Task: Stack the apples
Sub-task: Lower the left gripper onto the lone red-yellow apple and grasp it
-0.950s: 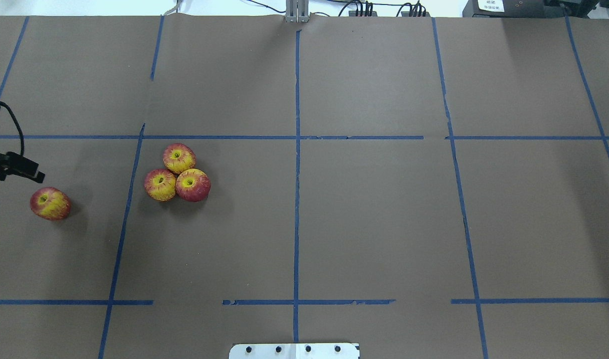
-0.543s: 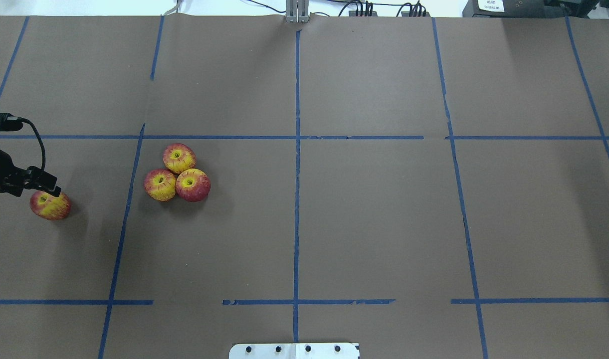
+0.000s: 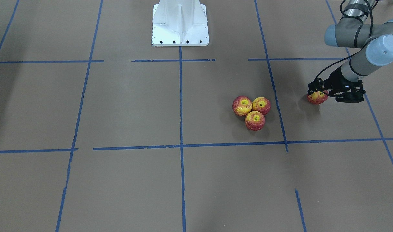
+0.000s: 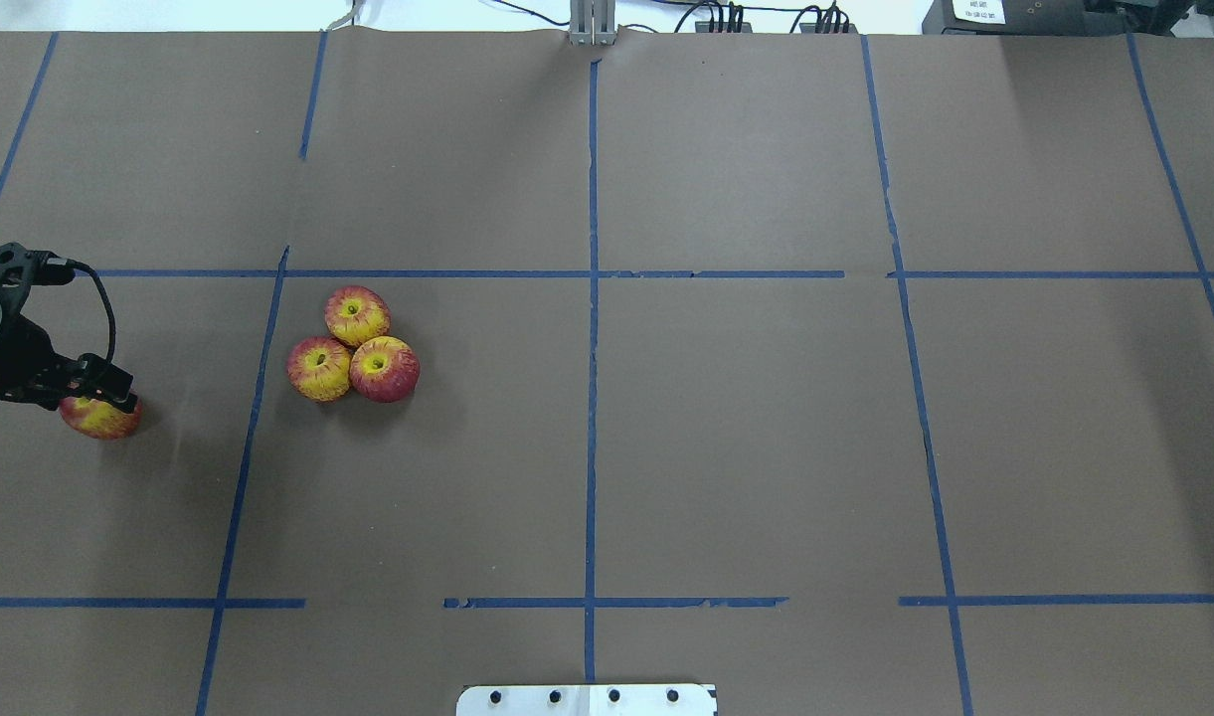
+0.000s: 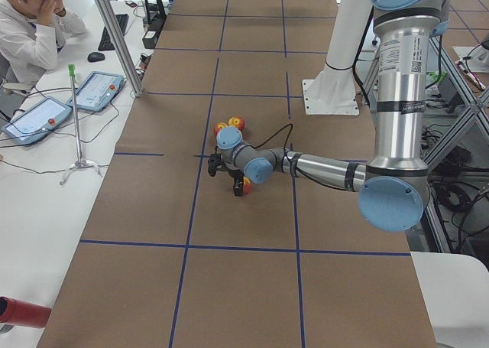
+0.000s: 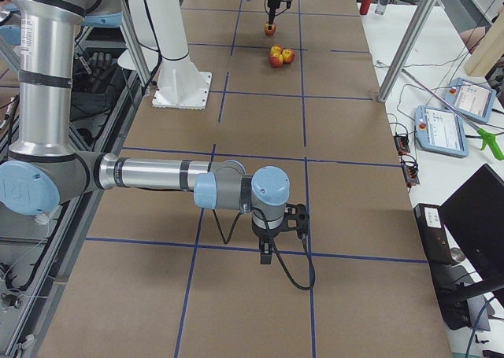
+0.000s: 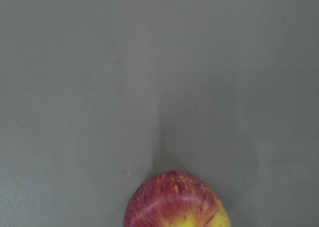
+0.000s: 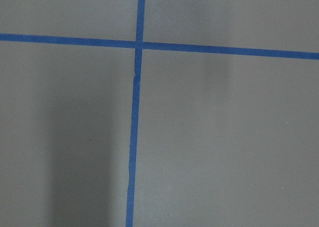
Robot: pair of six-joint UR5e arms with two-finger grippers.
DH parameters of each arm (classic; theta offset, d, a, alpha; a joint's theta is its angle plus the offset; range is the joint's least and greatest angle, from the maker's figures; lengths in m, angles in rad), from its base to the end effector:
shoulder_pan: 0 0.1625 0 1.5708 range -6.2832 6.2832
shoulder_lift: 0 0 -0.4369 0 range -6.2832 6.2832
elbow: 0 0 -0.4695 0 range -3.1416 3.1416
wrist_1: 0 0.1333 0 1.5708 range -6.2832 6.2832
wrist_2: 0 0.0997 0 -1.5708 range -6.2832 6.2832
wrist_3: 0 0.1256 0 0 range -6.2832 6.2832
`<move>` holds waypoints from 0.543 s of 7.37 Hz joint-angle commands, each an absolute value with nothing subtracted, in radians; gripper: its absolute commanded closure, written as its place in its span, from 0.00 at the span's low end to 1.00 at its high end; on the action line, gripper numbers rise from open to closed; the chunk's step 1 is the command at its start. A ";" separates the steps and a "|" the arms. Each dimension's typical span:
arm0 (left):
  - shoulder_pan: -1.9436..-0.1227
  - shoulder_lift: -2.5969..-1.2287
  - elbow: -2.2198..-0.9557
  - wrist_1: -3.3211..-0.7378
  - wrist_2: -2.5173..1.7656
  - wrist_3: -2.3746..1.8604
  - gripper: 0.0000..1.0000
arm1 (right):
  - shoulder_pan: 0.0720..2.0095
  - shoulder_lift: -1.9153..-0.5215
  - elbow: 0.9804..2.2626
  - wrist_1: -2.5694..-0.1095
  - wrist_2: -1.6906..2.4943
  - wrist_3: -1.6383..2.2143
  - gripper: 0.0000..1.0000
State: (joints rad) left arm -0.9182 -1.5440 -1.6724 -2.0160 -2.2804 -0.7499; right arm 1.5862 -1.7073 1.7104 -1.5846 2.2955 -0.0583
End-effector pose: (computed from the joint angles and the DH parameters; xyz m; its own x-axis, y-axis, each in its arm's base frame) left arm 0.3176 -0.5003 0.5973 0.6564 0.0554 -0.7524 -0.1088 0.9938 -0.0218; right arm 0.0579 -0.5079 0.6890 0.7481 -0.0397 0.6624 0.0282 0.9992 0.0279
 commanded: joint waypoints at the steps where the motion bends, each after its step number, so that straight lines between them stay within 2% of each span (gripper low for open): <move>1: -0.894 -1.552 -1.643 -2.019 -2.272 -0.744 0.04 | 1.586 -1.707 1.710 -1.585 2.295 -0.058 0.00; 2: -0.894 -1.561 -1.640 -2.016 -2.272 -0.742 0.22 | 1.586 -1.707 1.710 -1.585 2.295 -0.058 0.00; 4: -0.903 -1.566 -1.687 -2.011 -2.276 -0.752 1.00 | 1.586 -1.707 1.710 -1.585 2.295 -0.058 0.00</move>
